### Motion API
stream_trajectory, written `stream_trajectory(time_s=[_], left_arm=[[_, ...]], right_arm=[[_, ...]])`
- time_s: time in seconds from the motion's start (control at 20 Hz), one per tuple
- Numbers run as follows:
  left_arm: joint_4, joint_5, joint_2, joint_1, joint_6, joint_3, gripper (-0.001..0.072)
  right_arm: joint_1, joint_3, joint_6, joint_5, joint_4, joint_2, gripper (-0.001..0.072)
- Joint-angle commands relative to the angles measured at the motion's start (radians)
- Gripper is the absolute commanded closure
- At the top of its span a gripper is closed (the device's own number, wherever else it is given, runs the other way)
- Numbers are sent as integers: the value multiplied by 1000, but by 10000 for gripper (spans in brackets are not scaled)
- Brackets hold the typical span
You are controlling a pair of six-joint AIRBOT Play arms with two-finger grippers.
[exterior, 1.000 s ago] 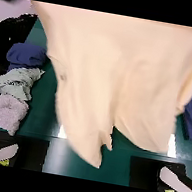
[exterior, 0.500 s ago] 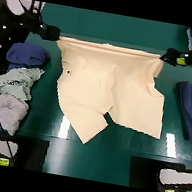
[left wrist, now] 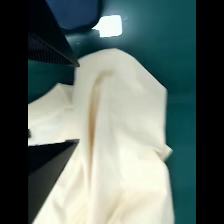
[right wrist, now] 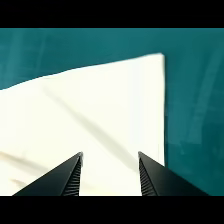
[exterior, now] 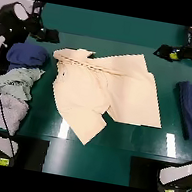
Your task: Fold the shirts.
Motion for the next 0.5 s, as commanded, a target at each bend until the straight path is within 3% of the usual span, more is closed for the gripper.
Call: stream_trajectory(time_s=[0.0, 0.05, 0.2, 0.45], left_arm=[[-40, -232, 23, 66, -12, 10, 263], [-47, -257, 48, 84, -12, -28, 342], [-48, -224, 193, 95, -12, -264, 340], [-132, -140, 491, 87, -8, -864, 337]], right_arm=[[-42, -60, -35, 113, 4, 95, 305], [-58, -122, -46, 133, 5, 143, 305], [-93, -367, -78, 147, 5, 317, 305], [-133, -700, -79, 86, 5, 565, 305]])
